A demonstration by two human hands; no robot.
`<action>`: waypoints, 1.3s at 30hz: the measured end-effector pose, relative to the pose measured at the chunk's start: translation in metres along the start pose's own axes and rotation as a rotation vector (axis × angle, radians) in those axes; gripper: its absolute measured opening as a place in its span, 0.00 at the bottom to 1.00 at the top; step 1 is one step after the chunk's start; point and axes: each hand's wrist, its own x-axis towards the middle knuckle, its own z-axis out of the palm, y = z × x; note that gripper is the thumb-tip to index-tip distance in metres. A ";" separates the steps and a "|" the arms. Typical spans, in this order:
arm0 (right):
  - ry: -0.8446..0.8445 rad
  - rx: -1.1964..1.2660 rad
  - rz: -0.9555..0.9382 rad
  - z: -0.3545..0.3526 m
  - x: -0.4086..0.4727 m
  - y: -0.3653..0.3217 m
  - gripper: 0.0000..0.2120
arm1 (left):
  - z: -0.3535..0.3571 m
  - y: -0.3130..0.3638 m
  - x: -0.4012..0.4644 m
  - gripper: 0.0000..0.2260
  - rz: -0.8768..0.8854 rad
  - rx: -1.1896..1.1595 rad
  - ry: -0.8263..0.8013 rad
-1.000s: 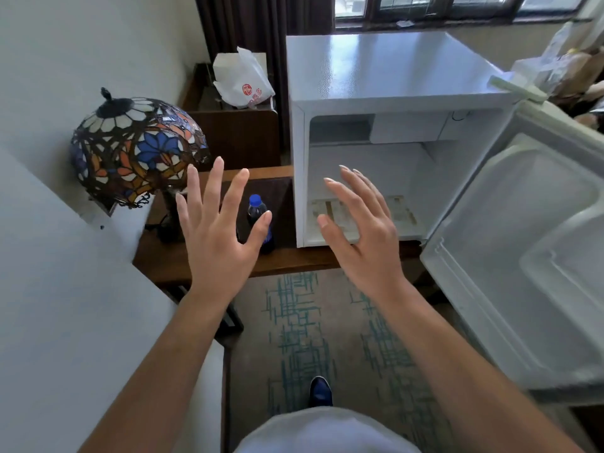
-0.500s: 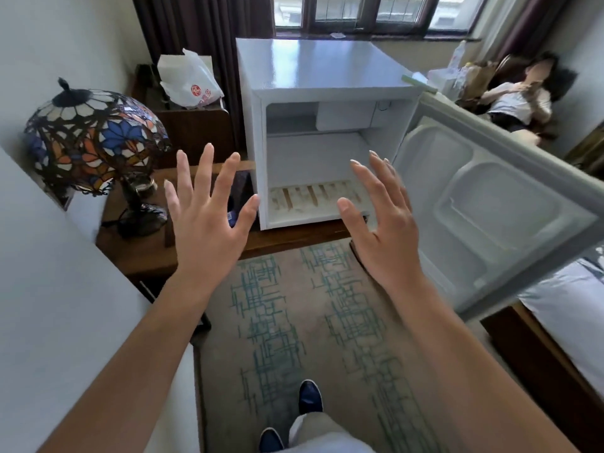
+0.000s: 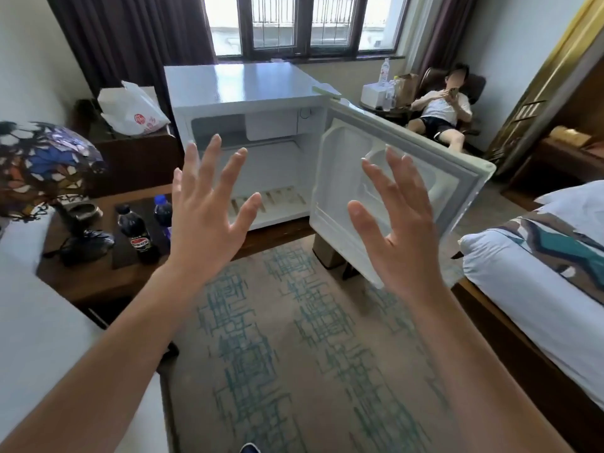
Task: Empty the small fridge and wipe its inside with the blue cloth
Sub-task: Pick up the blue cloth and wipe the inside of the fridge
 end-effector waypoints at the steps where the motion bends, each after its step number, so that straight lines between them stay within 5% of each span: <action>1: 0.013 0.008 0.012 -0.014 -0.008 0.007 0.27 | 0.002 0.016 -0.002 0.27 0.031 -0.015 0.000; 18: -0.049 -0.186 0.146 -0.251 -0.157 0.140 0.29 | 0.051 0.261 -0.063 0.25 0.207 -0.172 0.068; 27: 0.005 -0.241 0.263 -0.286 -0.165 0.208 0.29 | 0.113 0.353 -0.044 0.21 0.394 -0.277 0.077; 39: 0.096 -0.538 0.225 -0.303 -0.119 0.318 0.29 | 0.240 0.437 0.034 0.22 0.422 -0.376 -0.025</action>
